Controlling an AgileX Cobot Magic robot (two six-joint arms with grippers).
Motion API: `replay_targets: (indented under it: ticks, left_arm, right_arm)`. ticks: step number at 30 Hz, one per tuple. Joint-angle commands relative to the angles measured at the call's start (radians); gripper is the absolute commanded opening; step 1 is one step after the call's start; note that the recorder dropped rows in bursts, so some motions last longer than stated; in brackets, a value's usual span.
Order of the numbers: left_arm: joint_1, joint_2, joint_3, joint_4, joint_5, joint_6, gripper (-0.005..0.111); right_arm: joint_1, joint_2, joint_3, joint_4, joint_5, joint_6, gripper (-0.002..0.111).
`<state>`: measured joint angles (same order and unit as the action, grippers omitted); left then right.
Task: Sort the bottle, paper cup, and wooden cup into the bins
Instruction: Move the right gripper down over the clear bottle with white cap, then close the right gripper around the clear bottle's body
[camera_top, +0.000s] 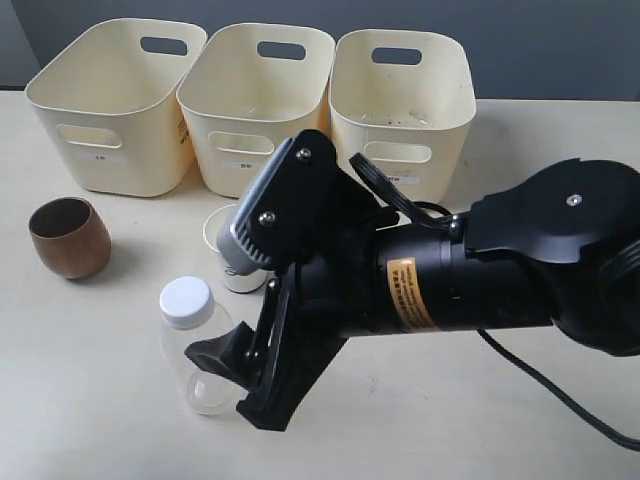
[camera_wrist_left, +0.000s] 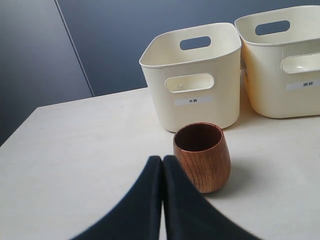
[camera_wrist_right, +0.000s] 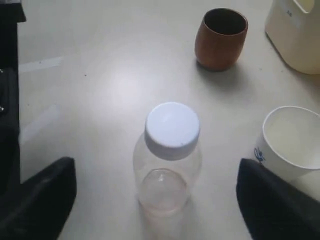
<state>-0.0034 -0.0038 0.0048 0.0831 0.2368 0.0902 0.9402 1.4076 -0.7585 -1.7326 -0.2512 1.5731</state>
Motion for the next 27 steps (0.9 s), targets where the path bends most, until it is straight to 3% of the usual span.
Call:
replay_targets:
  ticks: [1,7,27]
  left_arm:
    - [-0.001,0.004,-0.005,-0.002,-0.005,-0.002,0.000]
    - [-0.001,0.004,-0.005,-0.002,-0.005,-0.002,0.000]
    - [-0.001,0.004,-0.005,-0.002,-0.005,-0.002,0.000]
  right_arm:
    - [-0.002,0.000,-0.005,0.007,-0.009,-0.055,0.076]
    - [-0.002,0.036,-0.058,0.005,-0.044,-0.057,0.082]
    - [-0.002,0.244,-0.167,0.003,0.032,-0.057,0.081]
